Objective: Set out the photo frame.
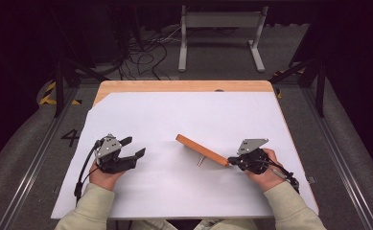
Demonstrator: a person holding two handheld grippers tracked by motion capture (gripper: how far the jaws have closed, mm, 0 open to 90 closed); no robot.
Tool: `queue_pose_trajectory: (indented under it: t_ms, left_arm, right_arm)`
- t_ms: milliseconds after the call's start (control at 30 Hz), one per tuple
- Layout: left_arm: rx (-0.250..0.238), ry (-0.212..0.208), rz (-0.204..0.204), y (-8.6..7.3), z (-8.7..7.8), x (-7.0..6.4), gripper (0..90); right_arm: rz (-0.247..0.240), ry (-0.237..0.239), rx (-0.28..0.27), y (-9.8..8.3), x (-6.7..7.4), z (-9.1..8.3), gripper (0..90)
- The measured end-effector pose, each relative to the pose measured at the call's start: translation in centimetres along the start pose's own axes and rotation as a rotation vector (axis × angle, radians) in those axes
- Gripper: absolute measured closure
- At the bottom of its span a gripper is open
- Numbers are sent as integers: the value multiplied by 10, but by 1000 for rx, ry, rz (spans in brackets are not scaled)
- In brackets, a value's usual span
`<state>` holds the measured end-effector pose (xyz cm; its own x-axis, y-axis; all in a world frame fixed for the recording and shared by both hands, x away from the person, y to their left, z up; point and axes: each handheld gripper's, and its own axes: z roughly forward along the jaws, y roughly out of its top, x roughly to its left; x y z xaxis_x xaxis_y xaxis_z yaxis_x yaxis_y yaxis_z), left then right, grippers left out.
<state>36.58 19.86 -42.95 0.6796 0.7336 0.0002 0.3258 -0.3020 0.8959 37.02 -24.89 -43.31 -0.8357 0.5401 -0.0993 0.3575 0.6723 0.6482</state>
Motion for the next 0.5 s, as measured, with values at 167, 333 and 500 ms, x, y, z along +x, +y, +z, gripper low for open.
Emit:
queue_pose_trajectory:
  t_ms: [167, 333, 500]
  left_arm:
    - [0, 1, 2, 0, 0, 0, 327]
    - [-2, 1, 0, 0, 0, 0, 327]
    - [-3, 0, -1, 0, 0, 1, 327]
  right_arm:
    - [-22, 25, 3, 1, 8, -1, 900]
    - [-45, 55, 9, 2, 16, -1, 900]
    - [-68, 90, 11, 4, 26, -1, 900]
